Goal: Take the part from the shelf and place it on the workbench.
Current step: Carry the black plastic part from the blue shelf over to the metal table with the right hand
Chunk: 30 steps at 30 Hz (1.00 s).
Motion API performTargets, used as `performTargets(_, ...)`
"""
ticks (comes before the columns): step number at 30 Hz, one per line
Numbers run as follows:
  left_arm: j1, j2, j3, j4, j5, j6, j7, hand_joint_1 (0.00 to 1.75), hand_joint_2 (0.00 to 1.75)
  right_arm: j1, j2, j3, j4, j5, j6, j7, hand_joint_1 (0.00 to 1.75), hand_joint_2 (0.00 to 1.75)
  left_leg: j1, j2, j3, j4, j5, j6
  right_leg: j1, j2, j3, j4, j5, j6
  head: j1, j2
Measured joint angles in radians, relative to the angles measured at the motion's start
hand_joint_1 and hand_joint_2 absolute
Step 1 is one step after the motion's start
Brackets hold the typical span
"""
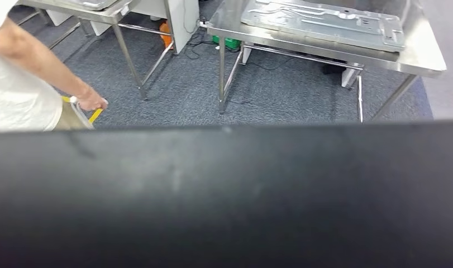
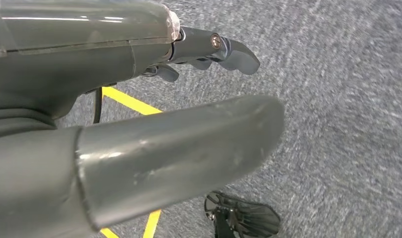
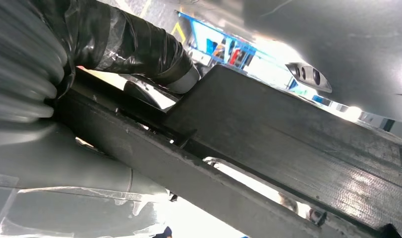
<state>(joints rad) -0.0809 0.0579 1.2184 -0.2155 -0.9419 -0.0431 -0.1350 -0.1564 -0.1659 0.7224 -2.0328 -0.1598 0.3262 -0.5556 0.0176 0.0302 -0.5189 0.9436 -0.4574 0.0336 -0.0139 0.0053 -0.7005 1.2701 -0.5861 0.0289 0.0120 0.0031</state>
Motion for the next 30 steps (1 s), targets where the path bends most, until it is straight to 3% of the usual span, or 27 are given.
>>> performTargets(1, -0.001, -0.001, 0.0, 0.0, 0.0, 0.0, 0.0, 0.0, 0.0, 0.0, 0.0, 0.001, 0.0, 0.0, 0.0, 0.0, 1.71, 1.75, 0.0, 0.01, 0.002, 0.001, -0.003, -0.002, -0.003, -0.004, 0.018, -0.035, 0.028, 0.002, 0.0, 0.0)
performTargets(3, -0.002, -0.004, 0.0, 0.0, 0.0, 0.0, 0.0, 0.0, 0.0, 0.0, 0.0, 0.001, 0.001, 0.0, 0.0, 0.0, 1.71, 1.75, 0.0, 0.028, 0.008, 0.004, -0.009, -0.009, -0.005, -0.029, 0.094, -0.18, 0.095, 0.001, 0.0, 0.0)
performTargets(5, -0.004, -0.005, 0.0, 0.0, 0.0, 0.0, 0.0, 0.0, 0.0, -0.001, 0.0, 0.002, 0.0, 0.0, 0.0, 0.0, 1.71, 1.75, -0.004, 0.041, 0.014, 0.007, -0.017, -0.021, -0.001, -0.05, 0.144, -0.277, 0.126, -0.01, 0.0, 0.0)
performTargets(8, -0.006, -0.006, 0.0, 0.0, 0.0, 0.0, 0.0, 0.0, 0.0, -0.001, 0.0, 0.002, 0.0, 0.0, 0.0, 0.0, 1.71, 1.75, -0.004, 0.058, 0.018, 0.01, -0.024, -0.041, 0.003, -0.031, 0.145, -0.287, 0.127, -0.03, 0.0, 0.0)
performTargets(10, -0.009, -0.006, 0.0, 0.0, 0.0, 0.0, 0.0, 0.0, 0.0, -0.001, 0.0, 0.002, 0.0, 0.0, -0.001, 0.0, 1.71, 1.75, 0.001, 0.035, 0.004, 0.048, -0.055, -0.05, 0.0, -0.016, 0.145, -0.292, 0.131, -0.044, 0.0, 0.0)
performTargets(13, -0.006, -0.006, 0.0, 0.0, 0.0, 0.0, 0.0, 0.0, 0.0, 0.002, 0.001, 0.002, 0.0, 0.001, -0.002, 0.0, 1.71, 1.75, 0.004, -0.016, -0.088, 0.249, -0.158, -0.056, 0.001, 0.007, 0.145, -0.293, 0.133, -0.056, -0.001, 0.0)
performTargets(14, -0.003, -0.007, 0.0, 0.0, 0.0, 0.001, 0.0, 0.0, 0.0, 0.005, 0.002, 0.003, 0.0, 0.002, -0.003, 0.001, 1.71, 1.75, 0.004, -0.021, -0.119, 0.307, -0.175, -0.057, 0.003, 0.016, 0.145, -0.293, 0.132, -0.057, -0.001, 0.0)
performTargets(15, -0.001, -0.007, 0.0, 0.0, 0.001, 0.0, -0.001, 0.0, 0.0, 0.008, 0.002, 0.003, 0.0, 0.004, -0.003, 0.0, 1.71, 1.75, 0.004, -0.023, -0.134, 0.331, -0.172, -0.055, 0.004, 0.026, 0.145, -0.292, 0.132, -0.058, -0.001, 0.0)
performTargets(16, 0.001, -0.008, 0.0, 0.0, 0.001, 0.0, -0.003, 0.0, 0.0, 0.01, 0.002, 0.004, 0.0, 0.006, -0.004, 0.0, 1.71, 1.75, 0.004, -0.025, -0.128, 0.309, -0.146, -0.052, 0.006, 0.038, 0.146, -0.291, 0.132, -0.058, -0.001, 0.0)
performTargets(17, 0.002, -0.008, 0.0, 0.0, 0.002, -0.001, -0.006, 0.0, 0.0, 0.011, 0.002, 0.004, 0.0, 0.008, -0.004, 0.0, 1.71, 1.75, 0.003, -0.031, -0.105, 0.249, -0.105, -0.046, 0.008, 0.05, 0.148, -0.29, 0.131, -0.058, -0.001, 0.0)
performTargets(19, 0.001, -0.007, 0.001, 0.0, 0.002, -0.006, -0.015, 0.0, 0.0, 0.008, 0.002, 0.005, 0.001, 0.007, -0.004, -0.001, 1.71, 1.75, 0.0, -0.067, -0.042, 0.099, -0.031, -0.028, 0.01, 0.072, 0.15, -0.289, 0.13, -0.056, -0.001, 0.0)
performTargets(21, 0.001, -0.006, 0.001, 0.0, 0.002, -0.013, -0.021, 0.0, 0.0, 0.005, 0.001, 0.004, 0.003, 0.0, -0.001, -0.001, 1.71, 1.75, -0.004, -0.094, -0.012, 0.03, -0.012, -0.016, 0.008, 0.091, 0.146, -0.288, 0.131, -0.047, -0.001, 0.0)
performTargets(23, -0.001, -0.009, 0.001, 0.001, 0.002, -0.02, -0.023, 0.0, 0.0, 0.004, 0.0, 0.002, 0.005, -0.007, 0.003, -0.001, 1.71, 1.75, -0.006, -0.083, -0.005, 0.018, -0.012, -0.01, 0.005, 0.108, 0.142, -0.291, 0.134, -0.032, -0.001, 0.0)
performTargets(24, -0.003, -0.011, 0.001, 0.001, 0.002, -0.022, -0.023, 0.0, 0.0, 0.004, 0.0, 0.0, 0.005, -0.009, 0.005, -0.001, 1.71, 1.75, -0.003, -0.073, -0.002, 0.012, -0.008, -0.006, 0.006, 0.103, 0.14, -0.288, 0.13, -0.027, -0.001, 0.0)
performTargets(26, -0.004, -0.015, 0.001, 0.001, 0.002, -0.024, -0.024, 0.0, 0.0, 0.0, -0.001, -0.003, 0.006, -0.011, 0.009, -0.001, 1.71, 1.75, 0.003, -0.051, 0.004, -0.001, -0.001, 0.002, 0.009, 0.062, 0.112, -0.228, 0.091, -0.017, -0.001, 0.0)
performTargets(28, 0.001, -0.018, 0.001, 0.001, 0.002, -0.026, -0.024, 0.0, 0.0, -0.002, -0.002, -0.004, 0.008, -0.011, 0.012, -0.001, 1.71, 1.75, 0.002, -0.027, 0.005, -0.003, -0.002, 0.006, 0.005, 0.017, 0.047, -0.096, 0.026, -0.01, -0.001, 0.0)
performTargets(29, 0.003, -0.018, 0.001, 0.001, 0.002, -0.029, -0.024, 0.0, 0.0, -0.002, -0.002, -0.004, 0.009, -0.012, 0.013, -0.001, 1.71, 1.75, 0.001, -0.014, 0.006, -0.002, -0.003, 0.006, 0.002, 0.008, 0.015, -0.036, 0.006, -0.006, -0.001, 0.0)
performTargets(30, 0.004, -0.019, 0.001, 0.001, 0.002, -0.032, -0.024, 0.0, 0.0, -0.002, -0.002, -0.005, 0.011, -0.012, 0.016, -0.001, 1.71, 1.75, 0.001, -0.002, 0.006, -0.001, -0.005, 0.006, -0.001, 0.004, -0.004, -0.003, 0.003, -0.003, -0.001, 0.0)
